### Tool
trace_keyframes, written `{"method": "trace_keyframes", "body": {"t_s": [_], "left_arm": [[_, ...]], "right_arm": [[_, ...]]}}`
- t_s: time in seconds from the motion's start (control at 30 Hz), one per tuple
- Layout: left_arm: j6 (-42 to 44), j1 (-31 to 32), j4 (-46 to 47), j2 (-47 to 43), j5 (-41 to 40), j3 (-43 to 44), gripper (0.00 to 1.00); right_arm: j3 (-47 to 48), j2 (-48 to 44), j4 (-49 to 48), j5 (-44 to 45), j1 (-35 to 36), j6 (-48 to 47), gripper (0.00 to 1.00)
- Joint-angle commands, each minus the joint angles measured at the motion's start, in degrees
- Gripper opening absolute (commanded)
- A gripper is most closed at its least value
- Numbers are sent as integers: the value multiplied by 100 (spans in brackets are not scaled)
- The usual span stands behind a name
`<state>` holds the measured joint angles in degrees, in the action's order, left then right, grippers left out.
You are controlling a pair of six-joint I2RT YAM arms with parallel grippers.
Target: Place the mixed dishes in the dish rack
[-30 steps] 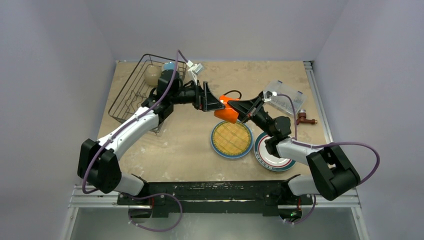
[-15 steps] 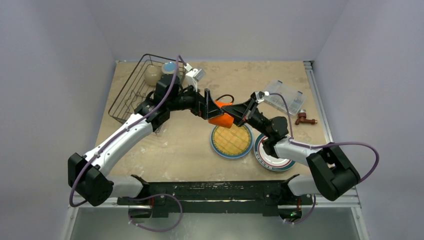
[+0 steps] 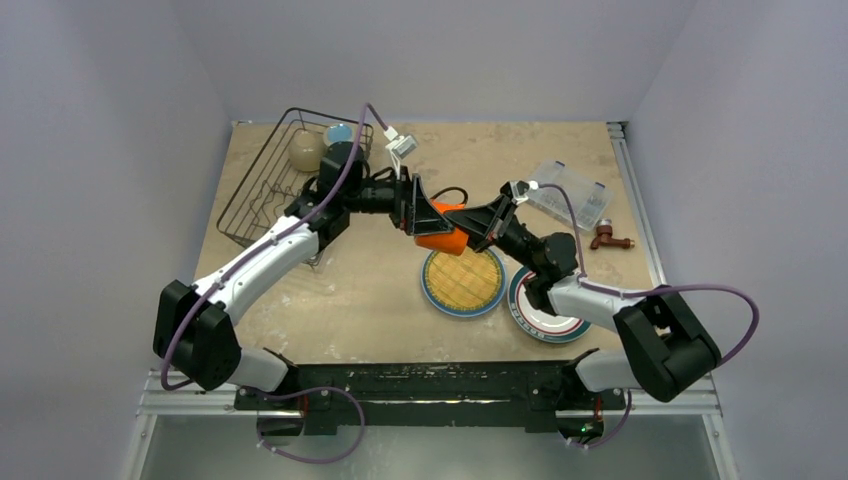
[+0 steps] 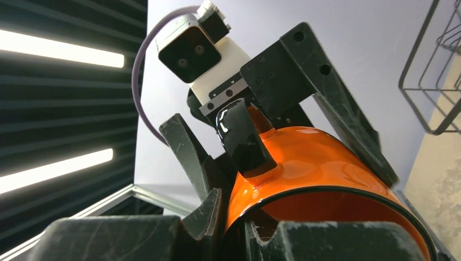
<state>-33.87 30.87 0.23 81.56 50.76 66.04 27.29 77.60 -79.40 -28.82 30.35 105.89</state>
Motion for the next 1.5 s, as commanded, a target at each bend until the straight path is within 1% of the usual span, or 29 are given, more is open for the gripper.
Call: {"method": "trace_keyframes", "body": {"t_s": [0.0,0.07,0.27,0.4,0.53,0.63,0.73,0.9,0.97,1.0,1.03,1.1,1.17,1.27,1.3,1.33,1.4,1.47], "left_arm": [[-563,187,1039,147,371,-188,99],[-651,193,1213,139,416,-259,99],[-756,193,1231,176,635,-182,99],[-859,189,1422,131,783,-192,98],[-1017,190,1557,100,855,-192,94],[-845,176,1339,58,765,-173,94],[-863,178,1213,137,791,-89,96],[-1026,184,1455,205,981,-125,98],[-1082,178,1489,228,1057,-104,96],[-1153,181,1570,229,1129,-97,93],[-1239,182,1697,232,1209,-106,86],[-1321,182,1968,229,1304,-149,68],[-1266,178,1950,272,1345,-126,45],[-1230,169,1772,405,1414,-18,8],[-1254,159,1753,421,1418,-10,0],[-1262,160,1772,413,1412,-23,0],[-1295,141,1855,373,1395,-66,0],[-1430,104,2056,354,1388,-120,0]], "right_arm": [[329,-378,-2504,-318,248,73,0],[261,-422,-2521,-275,245,80,0],[155,-679,-2253,-261,242,-198,0],[-180,-814,-2378,207,237,-211,0],[-427,-883,-2356,551,235,-359,0],[-610,-949,-2435,876,234,-390,0],[-637,-1093,-2291,927,231,-623,0],[-613,-1322,-1914,1017,235,-917,0],[-581,-1363,-1849,985,234,-990,0],[-587,-1381,-1840,990,235,-1014,0],[-603,-1398,-1816,1003,235,-1041,0],[-639,-1450,-1713,1033,227,-1065,0],[-675,-1543,-1475,1036,234,-1141,0],[-675,-1767,-869,1021,235,-1440,0],[-654,-1840,-641,1027,232,-1536,0],[-620,-1912,-417,1021,234,-1612,3],[-543,-2033,-81,978,230,-1739,22],[-467,-2096,182,914,230,-1851,47]]}}
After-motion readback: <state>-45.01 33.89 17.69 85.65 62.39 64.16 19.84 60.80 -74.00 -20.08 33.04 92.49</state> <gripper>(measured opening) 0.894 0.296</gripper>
